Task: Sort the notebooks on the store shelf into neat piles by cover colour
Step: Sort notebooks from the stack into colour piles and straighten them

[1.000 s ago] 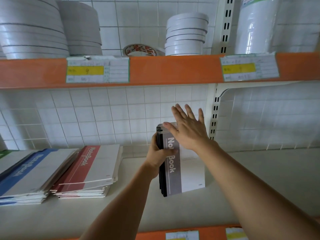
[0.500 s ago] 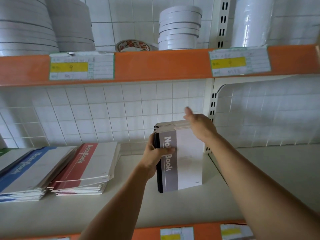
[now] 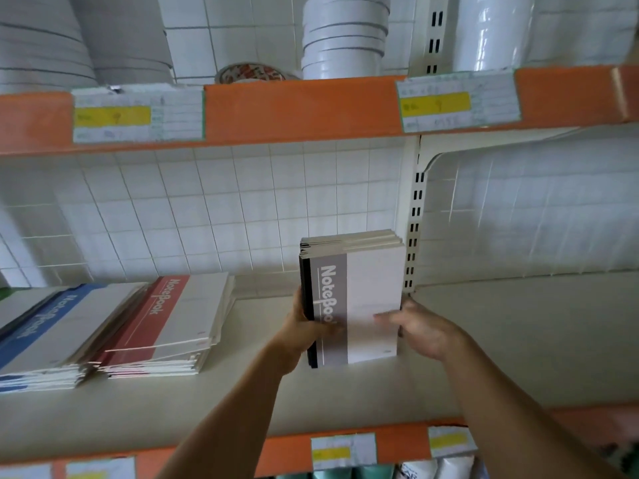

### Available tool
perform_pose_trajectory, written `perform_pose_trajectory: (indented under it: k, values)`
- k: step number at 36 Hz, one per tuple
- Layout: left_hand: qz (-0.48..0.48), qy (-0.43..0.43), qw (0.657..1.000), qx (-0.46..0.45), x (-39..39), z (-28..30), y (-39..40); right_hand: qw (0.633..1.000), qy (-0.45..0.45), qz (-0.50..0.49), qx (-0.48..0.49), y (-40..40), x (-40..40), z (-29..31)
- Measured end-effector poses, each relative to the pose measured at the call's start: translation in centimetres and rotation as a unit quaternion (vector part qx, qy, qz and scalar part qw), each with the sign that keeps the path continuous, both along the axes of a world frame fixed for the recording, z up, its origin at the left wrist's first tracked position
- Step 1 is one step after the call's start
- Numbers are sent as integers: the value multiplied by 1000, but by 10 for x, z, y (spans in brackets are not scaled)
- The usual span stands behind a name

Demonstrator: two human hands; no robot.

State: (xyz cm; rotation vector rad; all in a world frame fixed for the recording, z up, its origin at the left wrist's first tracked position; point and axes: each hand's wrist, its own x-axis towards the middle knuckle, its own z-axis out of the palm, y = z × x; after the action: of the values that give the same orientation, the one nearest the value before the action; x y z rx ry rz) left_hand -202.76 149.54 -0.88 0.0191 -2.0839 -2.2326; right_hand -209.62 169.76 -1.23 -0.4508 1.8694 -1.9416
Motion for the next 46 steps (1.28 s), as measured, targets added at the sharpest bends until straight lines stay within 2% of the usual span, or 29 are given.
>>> perform_pose_trajectory:
  k: [3,6,13,17,21,33,37,40,42,44,46]
  values:
    - [45,-19,998,-48,-1,-3,3,996,11,-76,35,-8,-1,-17]
    - [71,-46,994,-75,-10,6,4,992,25,-100,68,-5,-6,-12]
    - [44,-203,978,36,-26,29,24,978,-56,-105,169,10,-11,13]
    - [5,-268,963,21,-36,34,33,966,-101,-123,206,14,-14,14]
    - [-1,-274,962,-11,-45,36,40,956,-129,-133,228,16,-23,13]
    - [5,-288,955,-74,-65,26,32,943,-105,-123,290,8,-39,15]
    - [36,-275,958,-66,-69,20,33,935,-100,-115,319,7,-38,20]
    - [71,-255,959,-99,-79,8,35,898,-49,-133,416,4,-42,26]
    - [107,-245,943,-199,-85,0,35,844,24,-162,511,-3,-41,34]
    - [136,-214,911,-324,-71,10,37,787,95,-187,581,-12,-34,41]
    - [153,-171,898,-375,-57,20,34,740,166,-212,616,-25,-24,46]
